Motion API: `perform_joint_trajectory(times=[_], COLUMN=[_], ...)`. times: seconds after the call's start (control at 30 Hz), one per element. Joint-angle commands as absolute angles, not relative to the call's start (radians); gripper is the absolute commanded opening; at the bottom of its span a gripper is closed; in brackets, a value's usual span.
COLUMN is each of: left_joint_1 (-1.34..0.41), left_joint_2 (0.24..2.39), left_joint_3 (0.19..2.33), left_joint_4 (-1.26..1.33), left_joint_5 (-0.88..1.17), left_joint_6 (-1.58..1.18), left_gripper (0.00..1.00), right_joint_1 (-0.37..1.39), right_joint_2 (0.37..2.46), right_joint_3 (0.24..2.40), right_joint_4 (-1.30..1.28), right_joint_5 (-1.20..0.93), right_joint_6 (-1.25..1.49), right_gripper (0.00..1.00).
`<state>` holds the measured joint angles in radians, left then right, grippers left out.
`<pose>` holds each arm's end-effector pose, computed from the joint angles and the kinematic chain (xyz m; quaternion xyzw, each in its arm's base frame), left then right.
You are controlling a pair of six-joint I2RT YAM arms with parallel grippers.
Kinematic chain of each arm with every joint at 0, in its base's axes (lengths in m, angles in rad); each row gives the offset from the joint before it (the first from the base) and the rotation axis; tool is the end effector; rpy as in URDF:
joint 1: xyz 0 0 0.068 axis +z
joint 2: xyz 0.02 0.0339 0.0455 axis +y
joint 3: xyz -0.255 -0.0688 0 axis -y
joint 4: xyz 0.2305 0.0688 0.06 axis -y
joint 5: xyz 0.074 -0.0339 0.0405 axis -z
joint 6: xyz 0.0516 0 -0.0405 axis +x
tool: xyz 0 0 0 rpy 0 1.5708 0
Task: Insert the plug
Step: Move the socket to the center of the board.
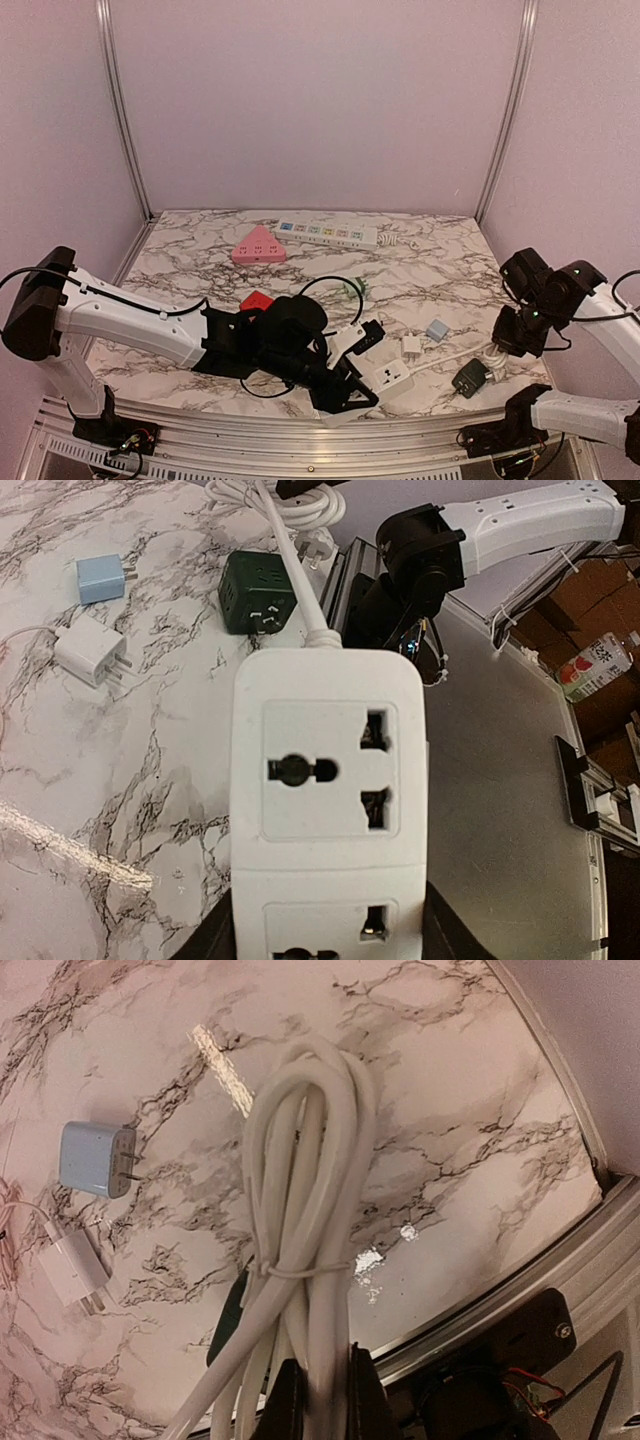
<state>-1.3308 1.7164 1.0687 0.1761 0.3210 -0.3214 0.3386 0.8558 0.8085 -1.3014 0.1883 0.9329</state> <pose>0.0761 -0.3793 0.2187 0.4801 0.6965 -0.4715 0.2493 0.1101 0.0285 0.2335 0.2997 0.9430 -0.0097 0.1443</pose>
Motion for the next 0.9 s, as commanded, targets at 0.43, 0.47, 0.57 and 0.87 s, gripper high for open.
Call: perform_joint_trajectory(times=[0.43, 0.47, 0.57, 0.87], left_joint_1=[-1.353, -1.353, -1.353, -1.350], left_joint_2=[1.676, 1.679, 1.683, 1.681], left_joint_3=[1.121, 1.126, 1.141, 1.163], left_joint_4=[0.002, 0.002, -0.035, -0.078], left_joint_5=[0.312, 0.308, 0.297, 0.244], left_joint_6=[-0.323, -0.321, -0.320, -0.310], left_gripper=[0.00, 0.00, 0.00, 0.00], right_joint_1=[0.379, 0.387, 0.425, 0.598], right_joint_2=[0.993, 0.999, 0.998, 1.000], right_joint_3=[0.796, 0.789, 0.738, 0.643], right_joint_4=[-1.242, -1.233, -1.185, -0.963], right_joint_5=[0.287, 0.277, 0.231, 0.189], right_joint_6=[0.885, 0.889, 0.935, 1.137], right_gripper=[0.00, 0.00, 0.00, 0.00])
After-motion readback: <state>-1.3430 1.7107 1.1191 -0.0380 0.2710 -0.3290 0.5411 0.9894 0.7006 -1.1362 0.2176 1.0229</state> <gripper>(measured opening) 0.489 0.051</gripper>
